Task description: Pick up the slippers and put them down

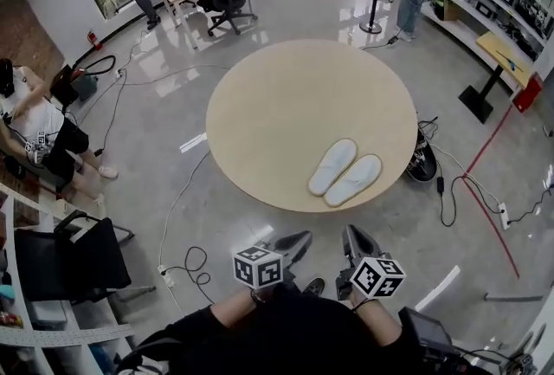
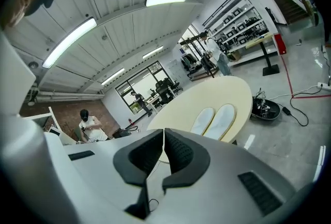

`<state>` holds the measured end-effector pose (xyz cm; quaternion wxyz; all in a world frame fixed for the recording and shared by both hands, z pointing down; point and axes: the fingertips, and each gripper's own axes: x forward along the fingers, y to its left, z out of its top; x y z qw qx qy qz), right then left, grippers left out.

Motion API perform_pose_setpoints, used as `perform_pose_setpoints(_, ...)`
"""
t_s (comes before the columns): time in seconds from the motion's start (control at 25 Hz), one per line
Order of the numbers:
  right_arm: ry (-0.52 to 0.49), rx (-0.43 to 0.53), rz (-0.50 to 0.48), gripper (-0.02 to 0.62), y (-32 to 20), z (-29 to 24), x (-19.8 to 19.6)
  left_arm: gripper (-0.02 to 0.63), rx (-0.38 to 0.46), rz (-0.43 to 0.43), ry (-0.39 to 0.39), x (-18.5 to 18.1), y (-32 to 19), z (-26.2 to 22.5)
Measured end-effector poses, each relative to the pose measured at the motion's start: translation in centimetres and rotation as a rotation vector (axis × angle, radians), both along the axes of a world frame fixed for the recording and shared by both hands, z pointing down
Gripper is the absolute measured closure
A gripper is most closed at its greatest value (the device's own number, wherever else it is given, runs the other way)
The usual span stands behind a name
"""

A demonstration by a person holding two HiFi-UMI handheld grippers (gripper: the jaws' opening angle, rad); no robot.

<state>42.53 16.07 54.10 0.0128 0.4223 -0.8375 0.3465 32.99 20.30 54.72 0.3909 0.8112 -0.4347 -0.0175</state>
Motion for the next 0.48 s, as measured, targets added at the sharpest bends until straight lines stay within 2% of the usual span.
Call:
perform_pose_setpoints(0.28, 0.005, -0.081, 0.048, 0.577, -3.5, 2.7, 1.7, 0.581, 0.005, 0.008, 0.028, 0.6, -3.8, 0.5)
perform_pose_setpoints(0.48, 0.000, -0.128, 0.128, 0.577, -8.5, 5.6, 3.2, 0.581, -0.030, 0.037, -0.021, 0.3, -9.6, 2.8)
